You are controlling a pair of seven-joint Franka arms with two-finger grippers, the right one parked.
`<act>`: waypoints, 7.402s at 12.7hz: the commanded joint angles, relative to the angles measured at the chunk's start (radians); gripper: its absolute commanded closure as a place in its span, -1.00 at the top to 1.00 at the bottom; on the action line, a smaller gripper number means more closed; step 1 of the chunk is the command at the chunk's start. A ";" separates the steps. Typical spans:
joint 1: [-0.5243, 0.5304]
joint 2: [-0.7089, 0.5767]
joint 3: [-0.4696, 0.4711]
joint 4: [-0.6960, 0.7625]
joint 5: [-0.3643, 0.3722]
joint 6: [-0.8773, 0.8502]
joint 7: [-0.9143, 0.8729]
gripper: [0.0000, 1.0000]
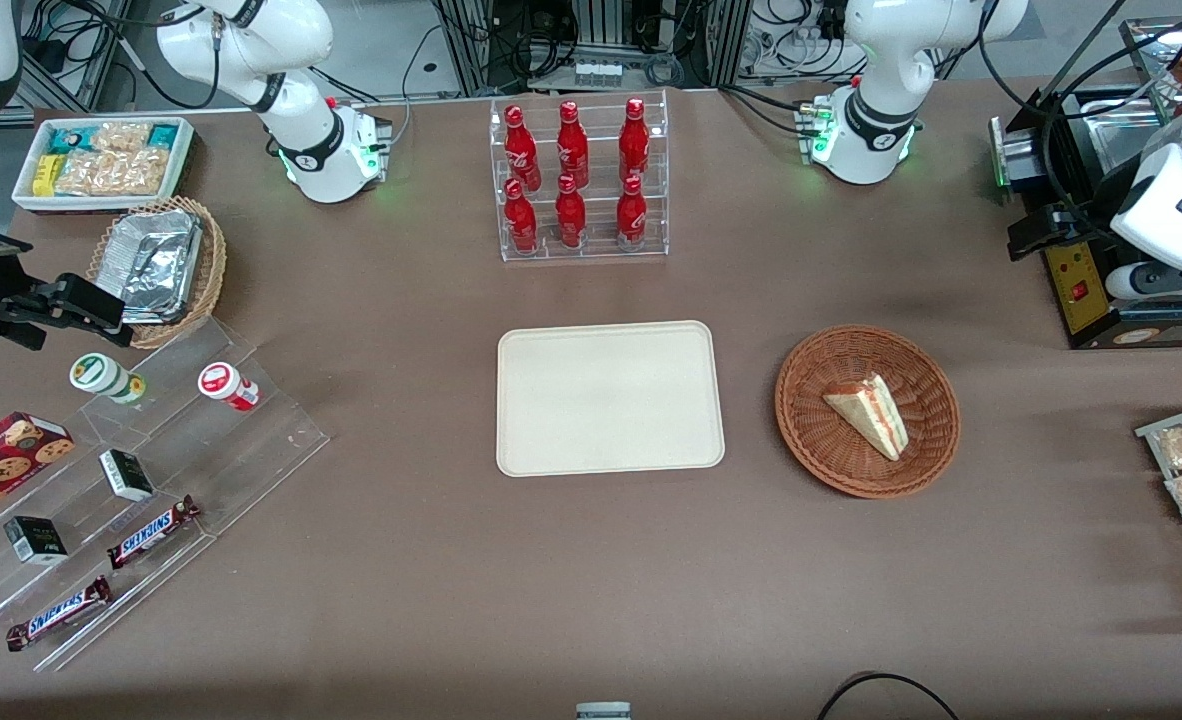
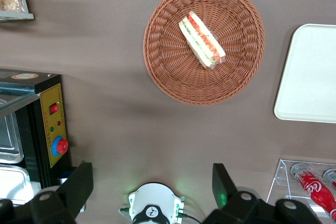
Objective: Place sandwich from basket to tray
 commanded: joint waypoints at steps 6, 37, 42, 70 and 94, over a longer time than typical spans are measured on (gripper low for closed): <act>-0.005 0.008 -0.003 -0.007 0.016 0.020 0.002 1.00; -0.114 0.212 -0.039 -0.539 0.014 0.917 -0.893 1.00; -0.111 0.281 -0.039 -0.507 0.013 0.936 -0.975 1.00; -0.186 0.381 -0.293 -0.200 0.023 0.586 -0.653 -0.83; -0.543 0.792 -0.296 0.139 0.225 0.696 -1.012 -0.76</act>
